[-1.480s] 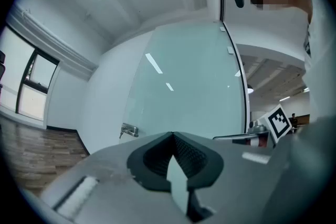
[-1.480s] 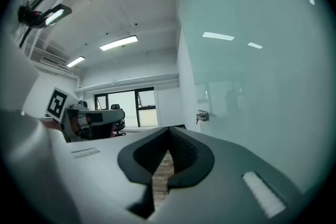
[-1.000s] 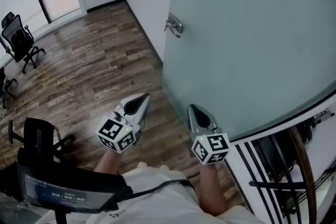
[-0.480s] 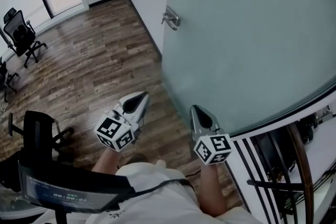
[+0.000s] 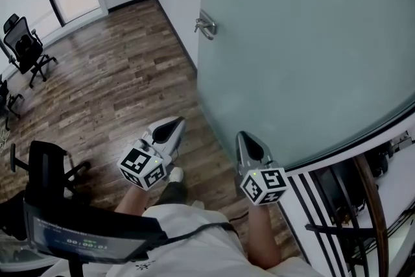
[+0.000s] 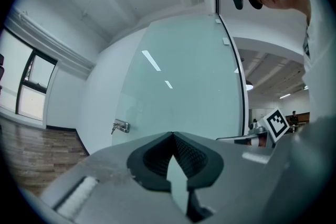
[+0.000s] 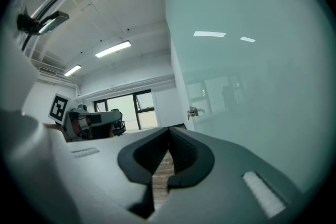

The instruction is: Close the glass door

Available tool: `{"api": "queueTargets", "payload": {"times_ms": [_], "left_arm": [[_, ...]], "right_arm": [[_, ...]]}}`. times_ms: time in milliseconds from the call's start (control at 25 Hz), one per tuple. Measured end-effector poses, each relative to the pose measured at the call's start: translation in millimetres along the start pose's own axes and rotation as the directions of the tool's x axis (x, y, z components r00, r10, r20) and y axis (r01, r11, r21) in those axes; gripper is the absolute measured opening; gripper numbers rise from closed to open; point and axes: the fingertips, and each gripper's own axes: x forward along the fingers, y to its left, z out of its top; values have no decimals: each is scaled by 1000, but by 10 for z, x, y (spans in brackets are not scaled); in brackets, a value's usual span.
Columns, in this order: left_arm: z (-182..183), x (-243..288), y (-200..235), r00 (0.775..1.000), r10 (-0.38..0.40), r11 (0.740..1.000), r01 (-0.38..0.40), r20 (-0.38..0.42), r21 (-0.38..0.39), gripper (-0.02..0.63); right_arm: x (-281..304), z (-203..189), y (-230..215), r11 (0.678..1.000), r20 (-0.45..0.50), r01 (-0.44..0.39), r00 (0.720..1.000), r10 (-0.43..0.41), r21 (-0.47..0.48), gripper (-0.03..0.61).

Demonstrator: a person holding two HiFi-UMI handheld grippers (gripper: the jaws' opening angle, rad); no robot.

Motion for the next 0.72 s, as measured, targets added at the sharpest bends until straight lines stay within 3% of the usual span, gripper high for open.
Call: {"api": "queueTargets", "payload": {"times_ms": [200, 360, 600, 720], "left_arm": [[-8, 208, 270, 1000, -5, 1000, 5, 12, -14, 0], [-23, 510, 817, 1000, -24, 999, 24, 3, -25, 0], [-17, 593, 833, 999, -47, 998, 47, 12, -42, 0], [82, 733, 1155, 998, -62, 997, 62, 15, -51, 0]], "right_arm": [[303, -3, -45, 1000, -10, -7, 1000, 7, -14, 9], [919, 23, -126, 1000, -24, 15, 1000, -15, -17, 9], [944, 68, -99, 999, -35, 22, 999, -24, -47, 9], [1290, 162, -92, 998, -45, 37, 998, -40, -54, 9]]}}
